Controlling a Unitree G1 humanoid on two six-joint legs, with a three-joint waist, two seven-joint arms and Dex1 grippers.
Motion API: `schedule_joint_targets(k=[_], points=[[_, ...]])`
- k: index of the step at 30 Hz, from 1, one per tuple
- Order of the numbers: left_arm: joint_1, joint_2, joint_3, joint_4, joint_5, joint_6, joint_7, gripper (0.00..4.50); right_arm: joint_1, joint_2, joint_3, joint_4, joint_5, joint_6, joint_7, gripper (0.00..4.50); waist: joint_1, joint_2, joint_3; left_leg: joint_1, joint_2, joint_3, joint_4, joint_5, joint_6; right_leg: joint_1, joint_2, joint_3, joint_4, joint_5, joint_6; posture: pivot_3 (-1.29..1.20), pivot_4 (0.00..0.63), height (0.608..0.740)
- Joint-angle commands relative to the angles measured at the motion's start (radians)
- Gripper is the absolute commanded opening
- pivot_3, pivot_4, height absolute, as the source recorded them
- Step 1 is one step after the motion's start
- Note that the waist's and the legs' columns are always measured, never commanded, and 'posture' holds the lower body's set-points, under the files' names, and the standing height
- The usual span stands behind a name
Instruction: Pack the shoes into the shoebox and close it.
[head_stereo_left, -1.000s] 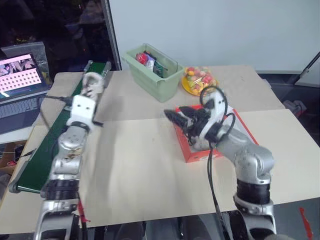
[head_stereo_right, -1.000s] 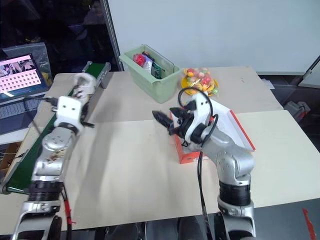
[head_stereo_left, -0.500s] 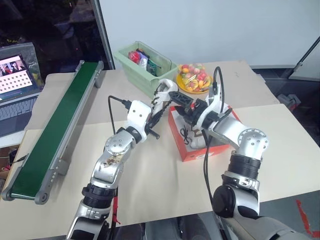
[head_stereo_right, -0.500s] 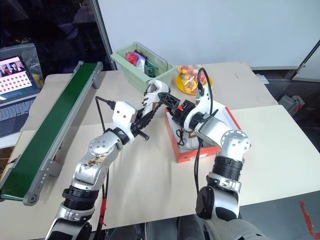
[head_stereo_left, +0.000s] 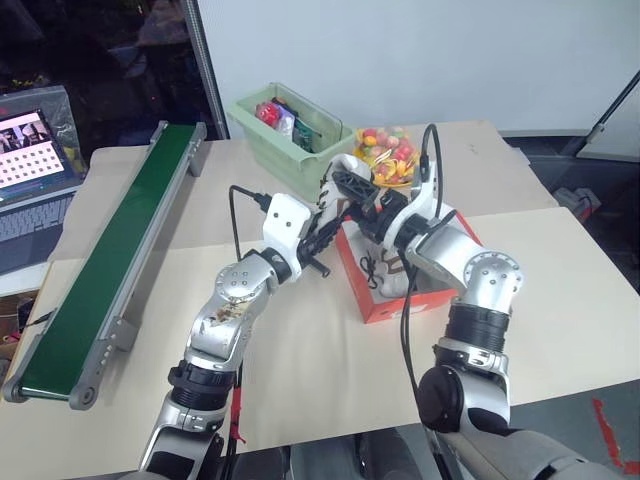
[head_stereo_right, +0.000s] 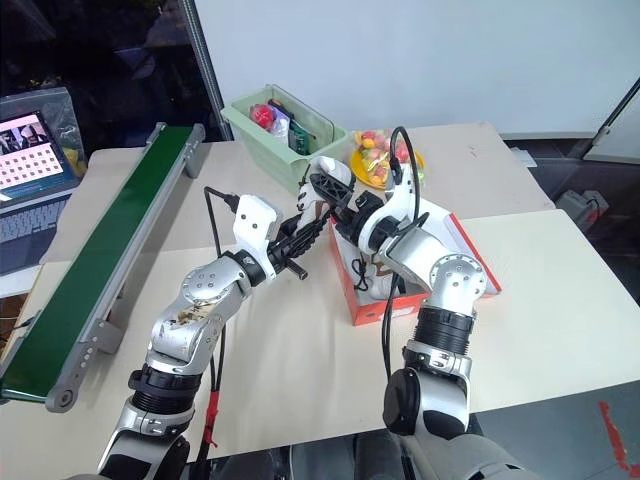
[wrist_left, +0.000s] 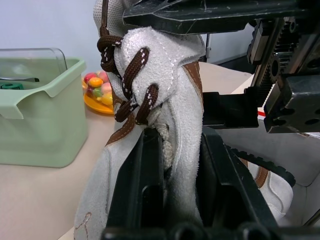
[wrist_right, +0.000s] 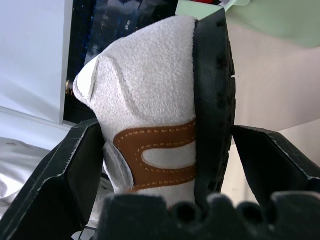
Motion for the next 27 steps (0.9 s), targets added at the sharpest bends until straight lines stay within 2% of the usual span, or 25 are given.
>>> schedule_joint_targets(k=[1,6,10,12,15,16,19,24,27], points=[[-0.033,-0.016,-0.021,-0.058,-0.017,-0.026,-0.020,0.80,-0.021,0.008,0.024,-0.031,0.031,-0.027,-0.006,3.78,-0.001,0.000,0.000,0.000,0.000,0.000,0.000,0.000,0.000,0.000,0.000,0.000,0.000,0.000,0.000,0.00,0.150,0.740],[-0.037,-0.017,-0.020,-0.048,-0.012,-0.028,-0.020,0.80,-0.021,0.007,0.032,-0.036,0.037,-0.034,-0.015,2.23,-0.001,0.000,0.000,0.000,0.000,0.000,0.000,0.000,0.000,0.000,0.000,0.000,0.000,0.000,0.000,0.00,0.150,0.740],[-0.033,-0.011,-0.026,-0.029,0.001,-0.032,-0.022,0.80,-0.029,0.006,0.032,-0.037,0.049,-0.040,-0.025,1.24,-0.001,0.000,0.000,0.000,0.000,0.000,0.000,0.000,0.000,0.000,0.000,0.000,0.000,0.000,0.000,0.00,0.150,0.740],[-0.026,-0.011,-0.018,-0.027,0.003,-0.050,-0.020,0.80,-0.031,0.009,0.027,-0.044,0.059,-0.045,-0.032,1.24,-0.001,0.000,0.000,0.000,0.000,0.000,0.000,0.000,0.000,0.000,0.000,0.000,0.000,0.000,0.000,0.00,0.150,0.740],[-0.021,0.002,-0.027,-0.031,0.013,-0.074,-0.037,1.65,-0.031,0.014,0.015,-0.046,0.074,-0.065,-0.049,1.21,-0.001,0.000,0.000,0.000,0.000,0.000,0.000,0.000,0.000,0.000,0.000,0.000,0.000,0.000,0.000,0.00,0.150,0.740],[-0.021,0.005,-0.032,-0.030,0.022,-0.075,-0.035,2.13,-0.030,0.012,0.016,-0.047,0.079,-0.070,-0.053,1.21,-0.001,0.000,0.000,0.000,0.000,0.000,0.000,0.000,0.000,0.000,0.000,0.000,0.000,0.000,0.000,0.00,0.150,0.740],[-0.020,0.014,-0.048,-0.029,0.037,-0.100,-0.047,3.16,-0.029,0.015,0.006,-0.048,0.091,-0.106,-0.064,1.21,-0.001,0.000,0.000,0.000,0.000,0.000,0.000,0.000,0.000,0.000,0.000,0.000,0.000,0.000,0.000,0.00,0.150,0.740],[0.004,0.026,-0.045,-0.030,0.061,-0.146,-0.034,3.16,-0.062,-0.002,-0.034,-0.030,0.047,-0.262,-0.078,1.21,0.000,0.000,0.000,0.000,0.000,0.000,0.000,0.000,0.000,0.000,0.000,0.000,0.000,0.000,0.000,0.00,0.150,0.740],[0.029,0.040,-0.032,-0.039,0.074,-0.165,-0.026,3.16,-0.087,-0.099,-0.014,-0.005,-0.083,-0.374,-0.034,1.21,0.001,0.001,0.000,0.000,0.000,0.000,0.000,0.000,0.000,0.000,0.000,0.000,0.000,0.000,0.000,0.00,0.150,0.740]])
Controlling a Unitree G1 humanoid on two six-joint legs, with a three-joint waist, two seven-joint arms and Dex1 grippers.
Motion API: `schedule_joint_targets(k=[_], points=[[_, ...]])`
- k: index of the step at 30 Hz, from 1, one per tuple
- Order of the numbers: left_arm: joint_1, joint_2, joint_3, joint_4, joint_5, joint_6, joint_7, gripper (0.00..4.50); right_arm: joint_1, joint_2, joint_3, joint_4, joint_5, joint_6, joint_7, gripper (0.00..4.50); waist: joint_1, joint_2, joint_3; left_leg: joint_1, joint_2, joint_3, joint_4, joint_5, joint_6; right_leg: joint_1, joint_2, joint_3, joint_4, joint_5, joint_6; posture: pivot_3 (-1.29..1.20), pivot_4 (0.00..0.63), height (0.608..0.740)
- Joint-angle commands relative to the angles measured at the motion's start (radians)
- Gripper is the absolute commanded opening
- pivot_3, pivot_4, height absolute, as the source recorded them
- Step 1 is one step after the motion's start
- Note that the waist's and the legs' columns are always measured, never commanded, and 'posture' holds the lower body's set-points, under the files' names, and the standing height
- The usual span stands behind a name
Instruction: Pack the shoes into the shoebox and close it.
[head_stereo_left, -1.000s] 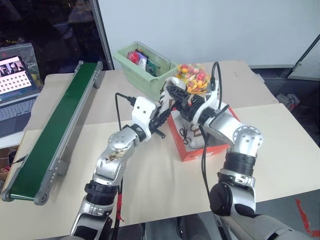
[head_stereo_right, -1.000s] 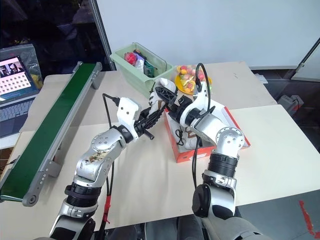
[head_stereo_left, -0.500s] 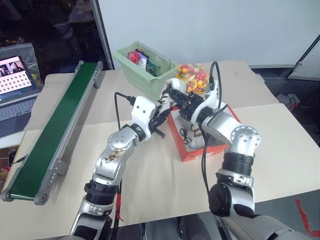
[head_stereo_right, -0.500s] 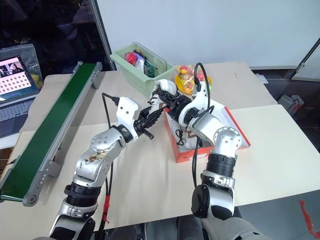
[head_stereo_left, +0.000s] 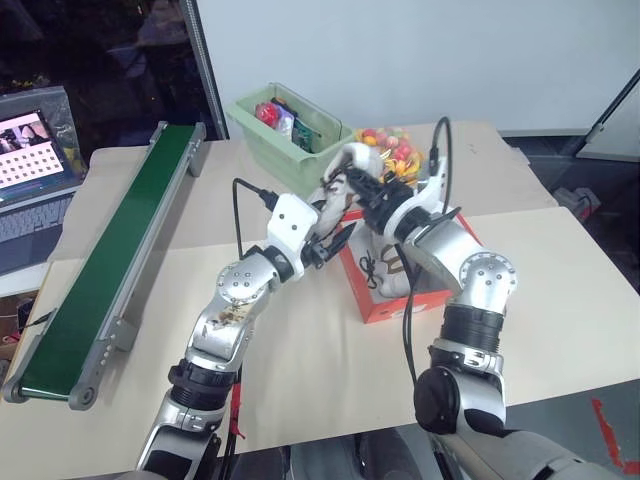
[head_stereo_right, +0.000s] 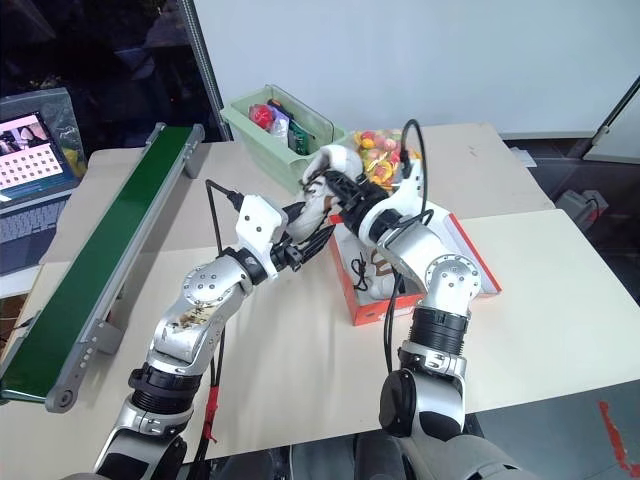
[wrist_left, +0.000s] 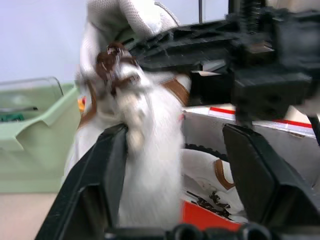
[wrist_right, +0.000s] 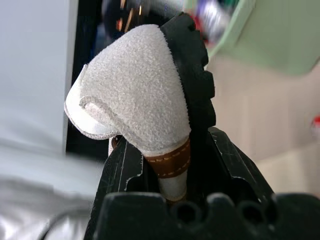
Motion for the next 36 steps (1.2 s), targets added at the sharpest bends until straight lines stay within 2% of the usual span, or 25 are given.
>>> schedule_joint_targets(k=[1,3,5,8,10,16,21,27,36], points=[[0.029,0.016,0.008,-0.046,0.013,-0.036,0.003,3.16,-0.067,-0.128,0.006,-0.004,-0.133,-0.165,0.065,1.21,0.003,0.000,0.000,0.000,0.000,0.000,0.000,0.000,0.000,0.000,0.000,0.000,0.000,0.000,0.000,0.00,0.150,0.740],[0.038,0.021,0.016,-0.051,0.009,-0.031,0.006,3.16,-0.074,-0.179,0.022,0.019,-0.179,-0.190,0.086,1.21,0.003,0.001,0.000,0.000,0.000,0.000,0.000,0.000,0.000,0.000,0.000,0.000,0.000,0.000,0.000,0.00,0.150,0.740],[0.048,0.030,0.031,-0.060,-0.003,-0.016,0.004,3.16,-0.076,-0.274,0.083,0.032,-0.252,-0.158,0.127,1.21,0.002,0.001,0.000,0.000,0.000,0.000,-0.001,0.000,0.000,0.000,0.000,0.000,-0.001,0.000,0.000,0.00,0.150,0.740],[0.055,0.084,0.042,-0.066,-0.043,0.015,-0.068,3.16,-0.099,-0.465,0.199,0.035,-0.302,0.030,0.227,1.21,-0.003,0.002,0.001,0.000,0.000,0.002,-0.001,0.000,0.000,0.000,0.000,0.001,-0.002,0.000,0.000,0.00,0.150,0.740],[0.056,0.117,0.048,-0.059,-0.057,0.008,-0.110,3.16,-0.127,-0.548,0.239,0.042,-0.285,0.145,0.294,1.21,-0.004,0.005,0.000,0.000,0.001,0.002,-0.001,0.000,0.001,0.000,0.001,0.002,-0.002,0.000,0.000,0.00,0.150,0.740],[0.032,0.147,0.069,0.007,-0.054,-0.042,-0.141,3.16,-0.302,-0.713,0.368,0.228,-0.327,0.459,0.461,1.21,0.001,0.007,0.000,0.000,0.001,0.003,0.000,-0.001,0.002,0.001,0.001,0.003,-0.005,0.000,0.000,0.00,0.150,0.740],[0.044,0.124,0.049,0.012,-0.048,-0.051,-0.136,3.16,-0.426,-0.715,0.494,0.396,-0.404,0.558,0.596,1.21,0.004,0.007,0.000,-0.001,0.001,0.003,0.001,-0.002,0.004,0.002,0.001,0.002,-0.005,0.000,0.000,0.00,0.150,0.740],[0.074,0.110,0.053,-0.012,-0.043,-0.038,-0.118,3.16,-0.476,-0.670,0.688,0.545,-0.520,0.548,0.786,1.21,0.002,0.007,0.000,-0.002,0.001,0.003,0.001,-0.002,0.005,0.000,0.001,0.002,-0.004,0.000,0.000,0.00,0.150,0.740],[0.105,0.114,0.049,-0.046,-0.035,-0.028,-0.104,3.16,-0.547,-0.569,0.768,0.768,-0.686,0.446,0.945,1.21,0.002,0.007,0.000,-0.002,0.001,0.003,0.002,-0.002,0.004,-0.001,0.001,0.002,-0.003,0.000,0.000,0.00,0.150,0.740]])
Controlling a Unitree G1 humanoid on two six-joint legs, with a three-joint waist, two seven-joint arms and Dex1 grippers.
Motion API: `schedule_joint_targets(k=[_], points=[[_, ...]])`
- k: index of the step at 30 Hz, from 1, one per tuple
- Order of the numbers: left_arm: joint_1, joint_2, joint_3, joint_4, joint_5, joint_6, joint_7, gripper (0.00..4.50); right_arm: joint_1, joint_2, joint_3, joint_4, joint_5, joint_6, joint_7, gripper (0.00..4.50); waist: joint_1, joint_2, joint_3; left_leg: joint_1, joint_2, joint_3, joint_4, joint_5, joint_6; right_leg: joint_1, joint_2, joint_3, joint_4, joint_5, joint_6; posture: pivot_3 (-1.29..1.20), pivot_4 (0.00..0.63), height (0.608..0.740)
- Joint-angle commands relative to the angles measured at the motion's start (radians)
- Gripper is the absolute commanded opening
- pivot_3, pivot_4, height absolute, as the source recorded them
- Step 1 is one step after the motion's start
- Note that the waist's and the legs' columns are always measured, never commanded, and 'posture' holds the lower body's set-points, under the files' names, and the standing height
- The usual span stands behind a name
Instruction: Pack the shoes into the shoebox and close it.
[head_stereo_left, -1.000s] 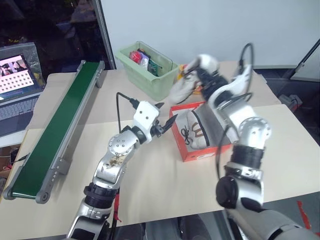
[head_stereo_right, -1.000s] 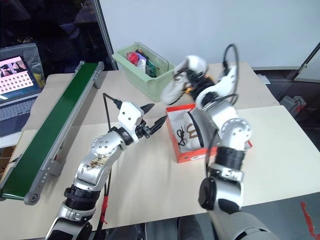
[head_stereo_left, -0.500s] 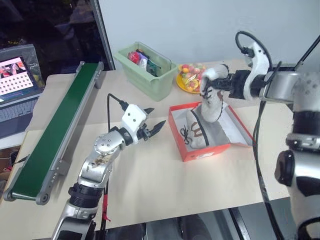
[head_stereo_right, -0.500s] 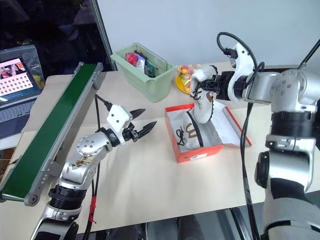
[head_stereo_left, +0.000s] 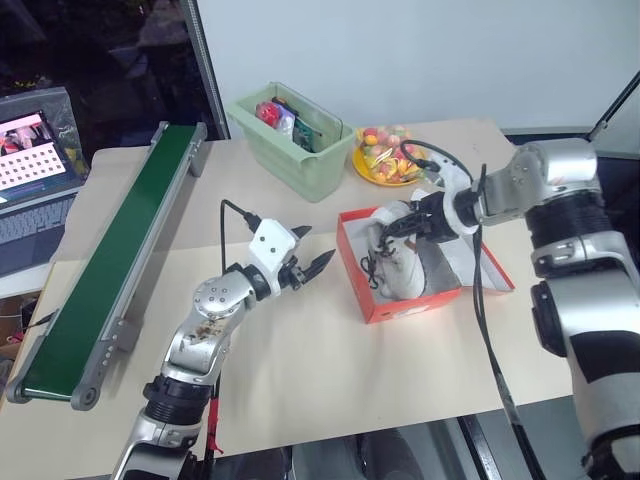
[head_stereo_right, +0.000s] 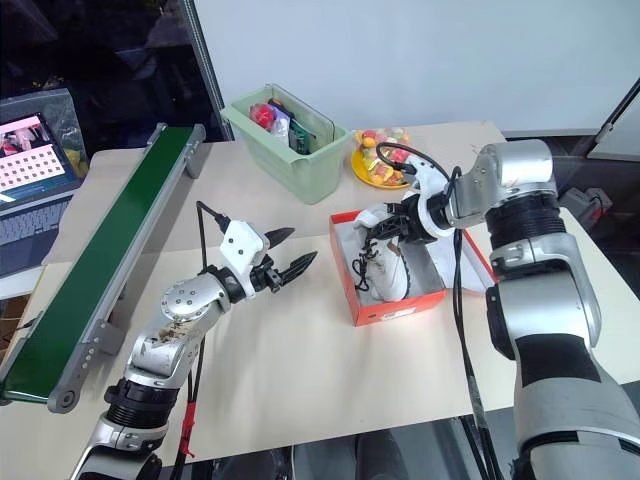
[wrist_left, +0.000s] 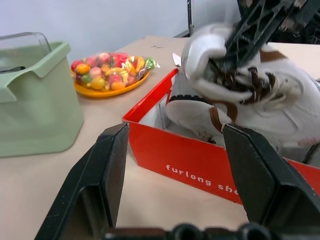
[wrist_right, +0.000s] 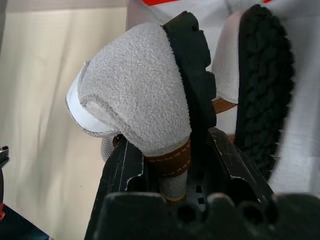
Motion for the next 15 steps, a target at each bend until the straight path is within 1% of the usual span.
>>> schedule_joint_targets(k=[1,7,11,15], points=[[0.011,0.000,0.001,-0.062,0.002,-0.005,0.011,3.16,-0.045,0.030,-0.014,0.083,-0.066,-0.081,0.044,1.21,0.000,0.000,0.000,0.000,0.000,0.000,0.000,0.000,0.000,0.000,0.000,0.000,0.000,0.000,0.000,0.00,0.150,0.740],[0.024,-0.004,-0.012,-0.072,0.006,-0.001,0.020,3.16,-0.053,0.141,-0.069,0.250,-0.156,-0.217,0.022,1.21,-0.003,0.000,0.000,0.002,0.000,0.000,0.000,0.000,-0.001,0.001,0.000,0.000,0.002,0.000,0.000,0.00,0.150,0.740],[0.020,-0.005,-0.017,-0.071,0.006,-0.002,0.021,3.16,-0.041,0.201,-0.107,0.329,-0.205,-0.308,-0.007,1.21,-0.003,0.001,-0.001,0.002,0.000,0.000,0.000,0.000,-0.001,0.001,0.000,0.001,0.002,0.000,0.000,0.00,0.150,0.740],[0.015,-0.008,-0.024,-0.068,0.007,-0.003,0.023,3.16,-0.008,0.252,-0.113,0.381,-0.274,-0.413,-0.030,1.21,-0.011,0.000,-0.002,0.006,0.000,0.001,0.000,0.000,-0.001,0.003,0.000,0.001,0.002,0.000,0.000,0.00,0.150,0.740]])
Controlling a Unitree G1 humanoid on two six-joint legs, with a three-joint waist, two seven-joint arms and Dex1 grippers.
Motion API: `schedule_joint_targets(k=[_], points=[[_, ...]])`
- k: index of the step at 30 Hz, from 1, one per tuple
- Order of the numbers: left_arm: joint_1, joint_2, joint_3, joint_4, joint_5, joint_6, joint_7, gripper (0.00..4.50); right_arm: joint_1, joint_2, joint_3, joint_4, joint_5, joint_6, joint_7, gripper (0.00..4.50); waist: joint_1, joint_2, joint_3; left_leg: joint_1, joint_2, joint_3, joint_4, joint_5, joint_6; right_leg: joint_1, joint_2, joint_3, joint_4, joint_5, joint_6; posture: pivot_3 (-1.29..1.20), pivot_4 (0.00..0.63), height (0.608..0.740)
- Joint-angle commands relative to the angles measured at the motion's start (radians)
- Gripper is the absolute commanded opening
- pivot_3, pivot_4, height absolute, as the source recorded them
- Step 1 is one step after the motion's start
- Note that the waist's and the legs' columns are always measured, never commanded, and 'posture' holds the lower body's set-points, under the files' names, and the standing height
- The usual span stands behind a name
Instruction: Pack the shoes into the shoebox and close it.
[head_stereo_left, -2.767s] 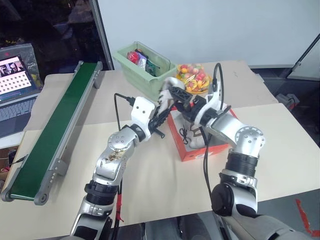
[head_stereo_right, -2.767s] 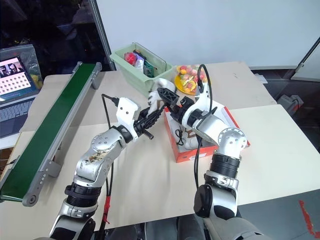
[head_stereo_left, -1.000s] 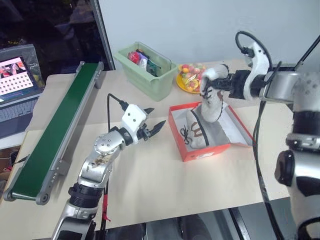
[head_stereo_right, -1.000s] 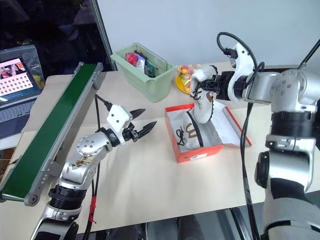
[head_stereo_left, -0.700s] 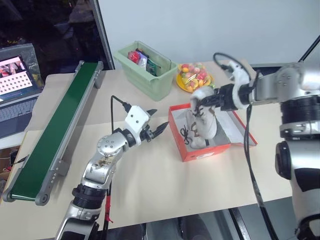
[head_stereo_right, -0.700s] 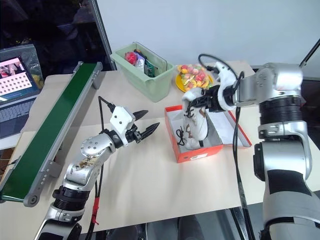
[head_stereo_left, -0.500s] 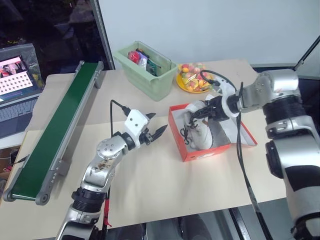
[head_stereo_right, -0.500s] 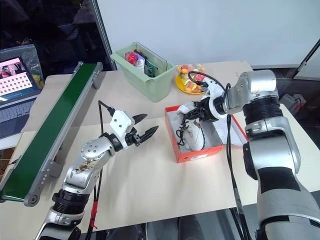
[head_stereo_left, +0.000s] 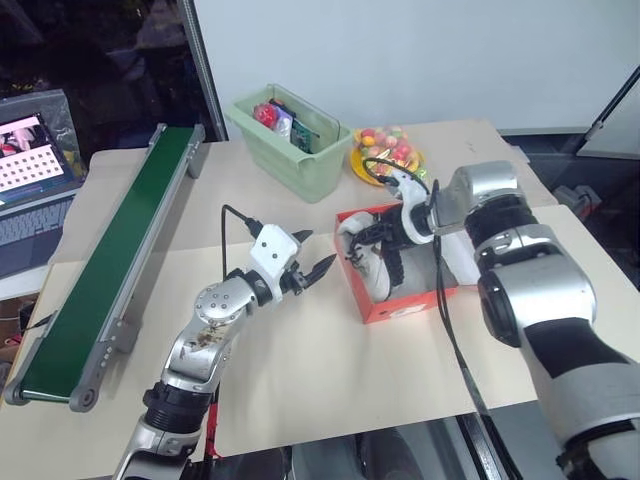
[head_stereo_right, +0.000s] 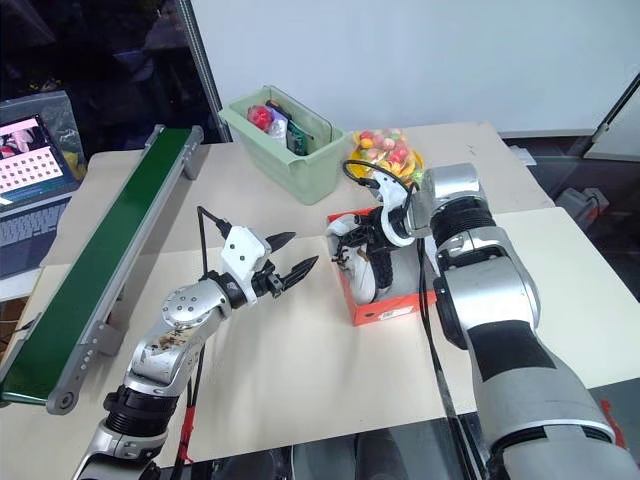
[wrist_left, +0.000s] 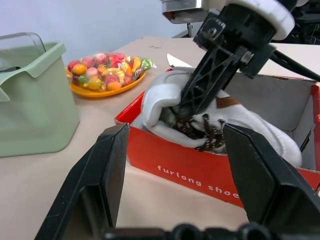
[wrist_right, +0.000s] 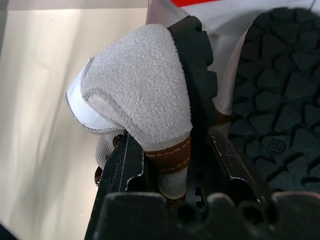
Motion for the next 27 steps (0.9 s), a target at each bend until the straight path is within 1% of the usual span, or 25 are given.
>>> schedule_joint_targets(k=[1,3,5,8,9,11,13,16,18,23,25,26,27], points=[[-0.015,-0.007,-0.004,-0.043,0.003,-0.007,0.007,3.16,0.042,0.042,-0.002,0.045,-0.072,-0.116,-0.038,1.21,-0.006,0.000,0.000,0.002,0.000,0.000,0.000,0.000,0.000,0.002,0.000,0.000,0.000,0.000,0.000,0.00,0.150,0.740],[-0.017,-0.009,-0.004,-0.048,0.001,-0.004,0.009,3.16,0.058,0.057,0.003,0.059,-0.104,-0.153,-0.032,1.21,-0.013,0.000,-0.001,0.007,0.000,0.000,0.000,0.000,0.000,0.007,0.000,0.000,-0.001,0.000,0.000,0.00,0.150,0.740],[-0.019,-0.007,-0.002,-0.049,-0.001,-0.004,0.008,3.16,0.072,0.066,0.010,0.069,-0.133,-0.176,-0.022,1.21,-0.019,0.000,-0.002,0.017,0.000,0.000,-0.001,0.000,0.000,0.017,0.000,0.000,-0.004,0.000,0.000,0.00,0.150,0.740],[-0.022,-0.008,0.002,-0.044,0.000,-0.008,0.011,3.16,0.125,0.086,0.036,0.085,-0.182,-0.207,-0.013,1.21,-0.019,-0.001,-0.004,0.020,0.000,-0.001,-0.001,0.000,0.000,0.020,0.001,0.000,-0.003,0.000,0.000,0.00,0.150,0.740],[-0.022,-0.009,0.001,-0.044,0.000,-0.008,0.012,3.16,0.137,0.093,0.032,0.091,-0.190,-0.214,-0.023,1.21,-0.020,-0.001,-0.004,0.024,0.000,-0.001,-0.001,0.000,0.000,0.024,0.001,0.000,-0.003,0.000,0.000,0.00,0.150,0.740],[-0.020,-0.013,-0.001,-0.046,-0.001,-0.006,0.014,3.16,0.149,0.106,0.013,0.101,-0.195,-0.233,-0.048,1.21,-0.020,-0.001,-0.005,0.034,0.002,-0.001,-0.003,-0.001,0.000,0.035,0.003,0.000,-0.005,-0.001,0.001,0.00,0.150,0.740],[-0.017,-0.016,-0.005,-0.049,-0.001,-0.005,0.016,3.16,0.155,0.123,-0.016,0.109,-0.191,-0.245,-0.079,1.21,-0.020,-0.002,-0.006,0.039,0.002,-0.002,-0.003,-0.001,0.000,0.040,0.003,0.000,-0.006,-0.005,0.007,0.00,0.150,0.740],[-0.015,-0.018,-0.006,-0.053,-0.002,0.001,0.017,3.16,0.140,0.141,-0.067,0.112,-0.172,-0.250,-0.107,1.21,-0.021,-0.002,-0.006,0.046,0.004,-0.002,-0.003,-0.001,-0.001,0.046,0.005,0.000,-0.006,-0.005,0.008,0.00,0.150,0.740],[-0.015,-0.017,-0.004,-0.052,-0.003,0.002,0.015,3.16,0.112,0.137,-0.103,0.108,-0.158,-0.250,-0.117,1.21,-0.023,-0.002,-0.006,0.048,0.005,-0.002,-0.003,-0.002,-0.001,0.048,0.006,0.000,-0.006,-0.006,0.007,0.00,0.150,0.740],[-0.033,-0.019,0.004,-0.035,-0.006,0.003,0.014,3.16,0.068,0.107,-0.181,0.103,-0.145,-0.249,-0.151,1.21,-0.023,-0.002,-0.006,0.048,0.007,-0.003,-0.004,-0.002,-0.002,0.046,0.009,0.001,-0.006,-0.006,0.006,0.00,0.150,0.740],[-0.040,-0.022,0.004,-0.030,-0.005,0.002,0.014,3.18,0.070,0.104,-0.202,0.102,-0.144,-0.242,-0.164,1.98,-0.022,-0.002,-0.006,0.047,0.007,-0.003,-0.004,-0.002,-0.002,0.045,0.009,0.002,-0.006,-0.006,0.005,0.00,0.150,0.740],[-0.043,-0.023,0.003,-0.028,-0.005,0.002,0.014,3.18,0.072,0.104,-0.216,0.101,-0.138,-0.238,-0.167,2.21,-0.022,-0.002,-0.006,0.046,0.007,-0.003,-0.004,-0.002,-0.002,0.045,0.009,0.002,-0.006,-0.006,0.005,0.00,0.150,0.740],[-0.045,-0.024,0.002,-0.026,-0.005,0.000,0.014,3.18,0.075,0.105,-0.224,0.100,-0.138,-0.232,-0.167,2.55,-0.021,-0.002,-0.005,0.044,0.007,-0.003,-0.004,-0.002,-0.002,0.043,0.009,0.002,-0.006,-0.006,0.005,0.00,0.150,0.740]])
